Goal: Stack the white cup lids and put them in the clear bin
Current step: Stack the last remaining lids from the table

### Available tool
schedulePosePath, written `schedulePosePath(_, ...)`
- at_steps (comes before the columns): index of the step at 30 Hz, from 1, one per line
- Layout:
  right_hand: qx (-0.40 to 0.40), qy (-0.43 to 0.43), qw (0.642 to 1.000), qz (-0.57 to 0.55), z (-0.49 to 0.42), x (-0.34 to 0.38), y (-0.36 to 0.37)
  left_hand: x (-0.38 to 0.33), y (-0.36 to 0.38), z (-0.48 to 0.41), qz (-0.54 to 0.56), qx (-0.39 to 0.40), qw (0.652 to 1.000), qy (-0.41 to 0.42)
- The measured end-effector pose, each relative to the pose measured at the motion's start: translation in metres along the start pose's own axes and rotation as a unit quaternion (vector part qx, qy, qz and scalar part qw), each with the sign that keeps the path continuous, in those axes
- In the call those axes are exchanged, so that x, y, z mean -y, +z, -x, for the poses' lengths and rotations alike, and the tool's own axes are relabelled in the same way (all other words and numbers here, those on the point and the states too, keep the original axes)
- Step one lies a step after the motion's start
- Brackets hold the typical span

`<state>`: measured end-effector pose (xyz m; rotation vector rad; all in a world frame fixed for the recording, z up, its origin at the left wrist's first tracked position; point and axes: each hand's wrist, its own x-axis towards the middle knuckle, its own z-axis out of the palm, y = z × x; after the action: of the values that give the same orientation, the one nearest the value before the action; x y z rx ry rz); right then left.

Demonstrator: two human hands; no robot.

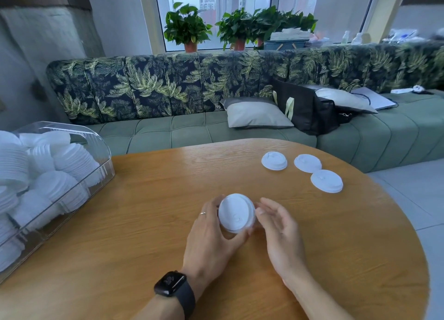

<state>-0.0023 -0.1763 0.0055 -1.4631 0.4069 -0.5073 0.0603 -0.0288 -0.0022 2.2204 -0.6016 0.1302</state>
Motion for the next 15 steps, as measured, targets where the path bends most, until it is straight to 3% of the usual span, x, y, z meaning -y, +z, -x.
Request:
schedulePosePath(4,-0.021,-0.058,0.984,0.169,-0.020,-0.005,-0.025,-0.003,0.008,-0.021,-0.008,0.005,1.000,-0.028)
schedulePosePath(9,-0.033,-0.115,0.927,0.357,-0.069,-0.008,-0.033,-0.004,0.023,-0.036,0.013,-0.032,0.998,-0.061)
schedulePosePath(15,-0.031,-0.125,0.878,0.460,-0.151,-0.017,-0.019,0.004,0.027,-0.036,0.051,-0.046,0.996,-0.058)
